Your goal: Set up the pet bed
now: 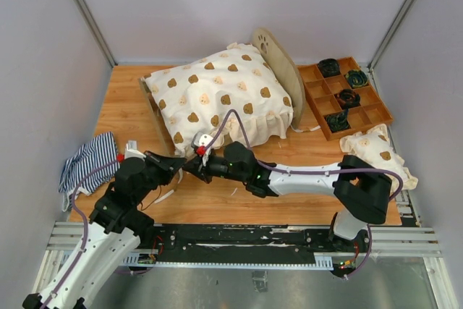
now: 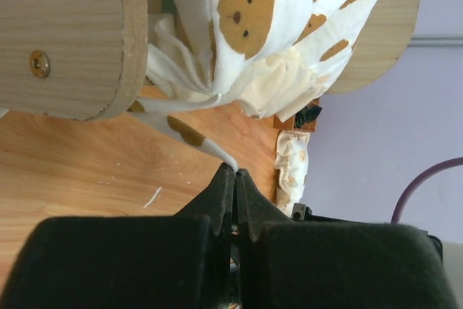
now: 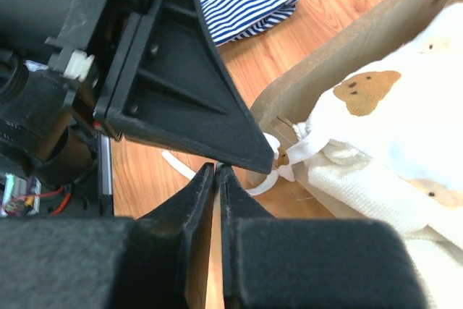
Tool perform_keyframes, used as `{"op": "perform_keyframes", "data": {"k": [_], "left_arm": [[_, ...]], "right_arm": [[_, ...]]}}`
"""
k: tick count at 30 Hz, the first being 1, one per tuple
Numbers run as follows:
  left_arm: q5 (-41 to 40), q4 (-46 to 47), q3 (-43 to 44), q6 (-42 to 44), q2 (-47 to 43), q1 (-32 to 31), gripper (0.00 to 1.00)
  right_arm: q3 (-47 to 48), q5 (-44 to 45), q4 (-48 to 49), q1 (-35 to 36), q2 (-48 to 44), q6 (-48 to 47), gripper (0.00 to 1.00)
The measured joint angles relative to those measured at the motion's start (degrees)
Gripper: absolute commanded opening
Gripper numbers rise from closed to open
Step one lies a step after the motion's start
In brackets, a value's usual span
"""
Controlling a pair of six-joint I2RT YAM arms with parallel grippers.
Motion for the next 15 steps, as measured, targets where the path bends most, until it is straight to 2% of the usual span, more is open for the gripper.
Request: {"op": "perform_keyframes", "data": {"k": [2,4,5,8,9,15], "left_arm": [[0.0,0.3,0.0,0.0,0.2,0.0,0.0],[-0.3,0.9,0.0,-0.1,0.7,0.0,0.0],[-0.5,1.1,0.1,-0.3,0.9,0.0,0.0],[-1.2,2.1,0.5,-0.9,1.9,0.0,0.0],[-1.4,2.5,0.7,-1.2,2.2,0.0,0.0],[-2.1,3.7,2.4,-3.3,3.6,0.0,0.0]], "right_arm": [[-1.4,-0.7,2.1,0.0,0.0,-2.2,0.22],[-4.3,-1.1,5.2,0.0,0.0,-4.3,0.22],[-6.1,-1.1,7.1,0.1,0.3,-5.1,0.21],[-9.6,-1.0,12.4,0.6,3.4,-6.6,0.03],[-10.0,-0.7,14.2,0.9,5.2,-7.0,0.01],[-8.5,3.1,26.2,5.4,19.3,-10.8,0.0]]}}
